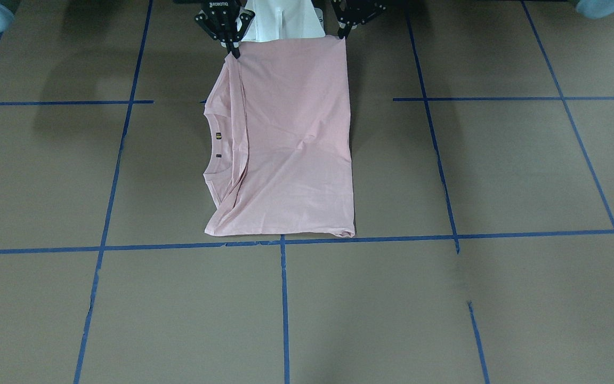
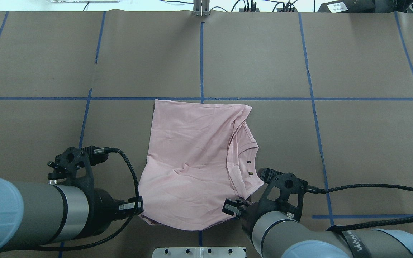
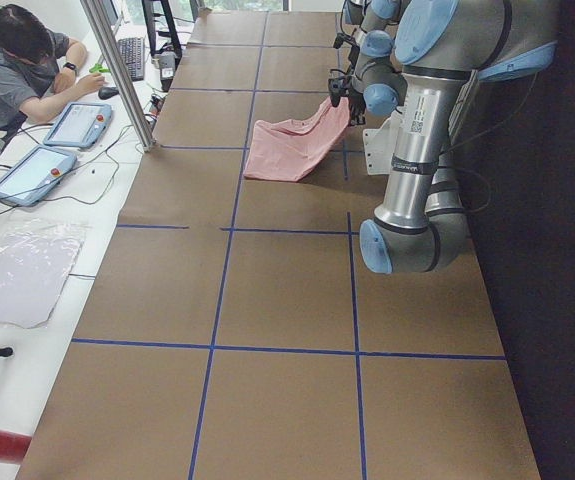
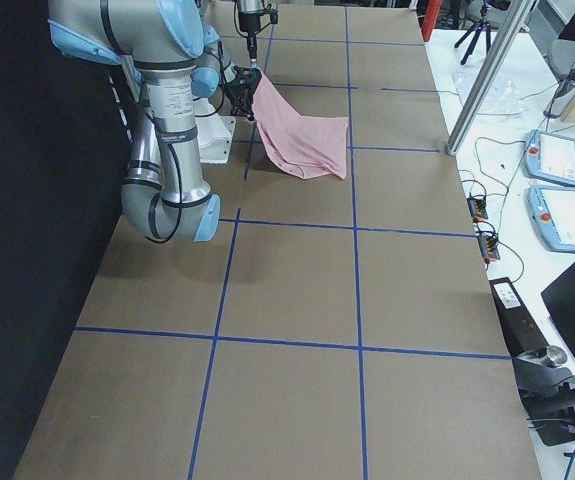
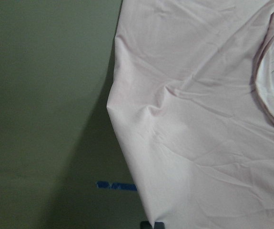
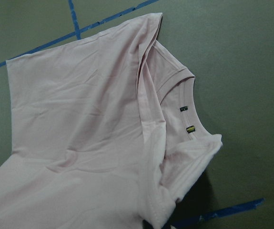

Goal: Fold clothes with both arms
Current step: 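Lift the near edge with both grippers and fold it toward the far edge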

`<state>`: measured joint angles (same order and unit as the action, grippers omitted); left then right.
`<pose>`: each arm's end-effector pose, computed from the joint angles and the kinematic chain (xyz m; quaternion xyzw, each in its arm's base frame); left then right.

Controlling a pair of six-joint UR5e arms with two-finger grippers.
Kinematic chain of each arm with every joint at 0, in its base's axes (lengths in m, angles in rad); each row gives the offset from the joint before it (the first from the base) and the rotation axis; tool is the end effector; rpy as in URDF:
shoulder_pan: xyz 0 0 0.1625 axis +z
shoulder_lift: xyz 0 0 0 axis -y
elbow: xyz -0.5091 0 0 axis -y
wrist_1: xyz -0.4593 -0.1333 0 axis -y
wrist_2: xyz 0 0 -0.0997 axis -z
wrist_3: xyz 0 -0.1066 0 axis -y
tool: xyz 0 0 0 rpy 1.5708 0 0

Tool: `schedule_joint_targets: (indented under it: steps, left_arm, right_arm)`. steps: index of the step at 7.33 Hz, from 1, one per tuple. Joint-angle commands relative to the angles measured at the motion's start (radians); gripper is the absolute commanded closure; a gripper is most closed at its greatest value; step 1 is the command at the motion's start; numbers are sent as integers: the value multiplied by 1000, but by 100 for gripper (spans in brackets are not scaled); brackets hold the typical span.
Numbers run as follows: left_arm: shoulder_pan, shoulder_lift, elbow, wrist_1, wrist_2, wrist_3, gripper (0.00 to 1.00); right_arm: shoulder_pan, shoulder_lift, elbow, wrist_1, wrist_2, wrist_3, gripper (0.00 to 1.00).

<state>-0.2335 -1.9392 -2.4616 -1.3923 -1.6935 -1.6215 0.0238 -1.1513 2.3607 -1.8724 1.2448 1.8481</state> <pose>0.4240 -0.2244 0.1621 -0.0055 0.5161 -0.0900 0.8518 -0.5066 -0.1795 0.1814 0.0900 -0.4476 0.2034 0.8661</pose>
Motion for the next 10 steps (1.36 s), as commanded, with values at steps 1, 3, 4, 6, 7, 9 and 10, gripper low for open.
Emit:
schedule_joint_targets:
  steps: [1,3,4,6,7,9,10]
  left_arm:
    - [-36,-43,36,47,-6,55,100]
    - [-136,-116,192,41,-9,164,100]
    - [-176,-147,263,35,-9,207,100]
    - [-249,-168,357,-35,-12,261,100]
    - [-282,-181,413,-75,-12,294,100]
    - [-343,-243,580,-161,-12,346,100]
    - [-384,-277,709,-241,-14,395,100]
  right_arm:
    - [-10,10,-46,-14,1,-1,100]
    - [72,50,-115,-10,7,-12,100]
    - [134,86,-168,-8,49,-29,100]
    - [232,119,-250,36,94,-88,100]
    - [278,120,-329,118,134,-118,100]
    - [382,157,-491,229,178,-197,100]
    - [451,207,-618,278,236,-258,100]
